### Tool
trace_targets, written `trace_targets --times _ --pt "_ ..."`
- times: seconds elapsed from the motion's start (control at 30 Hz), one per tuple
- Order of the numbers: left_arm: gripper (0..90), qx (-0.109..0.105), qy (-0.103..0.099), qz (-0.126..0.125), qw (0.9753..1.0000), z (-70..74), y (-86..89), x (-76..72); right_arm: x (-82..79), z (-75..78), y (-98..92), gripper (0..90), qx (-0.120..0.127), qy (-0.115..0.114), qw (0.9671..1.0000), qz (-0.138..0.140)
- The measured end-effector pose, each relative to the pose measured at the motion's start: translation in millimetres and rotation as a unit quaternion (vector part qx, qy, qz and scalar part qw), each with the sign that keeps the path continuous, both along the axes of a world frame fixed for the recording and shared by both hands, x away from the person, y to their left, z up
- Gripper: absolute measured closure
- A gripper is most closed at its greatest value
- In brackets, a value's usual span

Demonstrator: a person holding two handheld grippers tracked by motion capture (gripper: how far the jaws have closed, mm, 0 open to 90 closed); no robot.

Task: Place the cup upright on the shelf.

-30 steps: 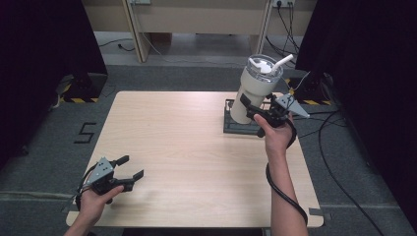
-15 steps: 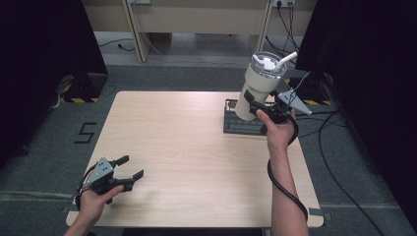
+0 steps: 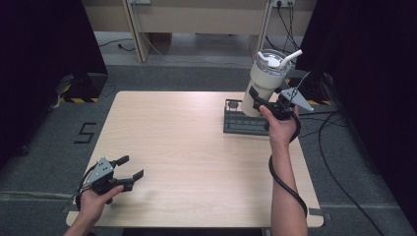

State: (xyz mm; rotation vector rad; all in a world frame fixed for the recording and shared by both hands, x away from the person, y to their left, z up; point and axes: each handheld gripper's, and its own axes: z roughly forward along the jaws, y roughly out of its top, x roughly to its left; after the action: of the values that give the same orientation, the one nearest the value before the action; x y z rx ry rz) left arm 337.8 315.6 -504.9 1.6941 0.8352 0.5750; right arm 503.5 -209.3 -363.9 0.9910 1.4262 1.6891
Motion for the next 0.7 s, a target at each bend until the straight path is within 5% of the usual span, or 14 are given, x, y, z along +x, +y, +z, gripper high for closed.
trace_targets --times 0.7 --pt "15.7 -0.002 0.000 0.004 1.0000 0.4 0.9 -0.4 21.8 -6.2 -9.8 11.1 -0.020 0.017 0.9989 -0.040"
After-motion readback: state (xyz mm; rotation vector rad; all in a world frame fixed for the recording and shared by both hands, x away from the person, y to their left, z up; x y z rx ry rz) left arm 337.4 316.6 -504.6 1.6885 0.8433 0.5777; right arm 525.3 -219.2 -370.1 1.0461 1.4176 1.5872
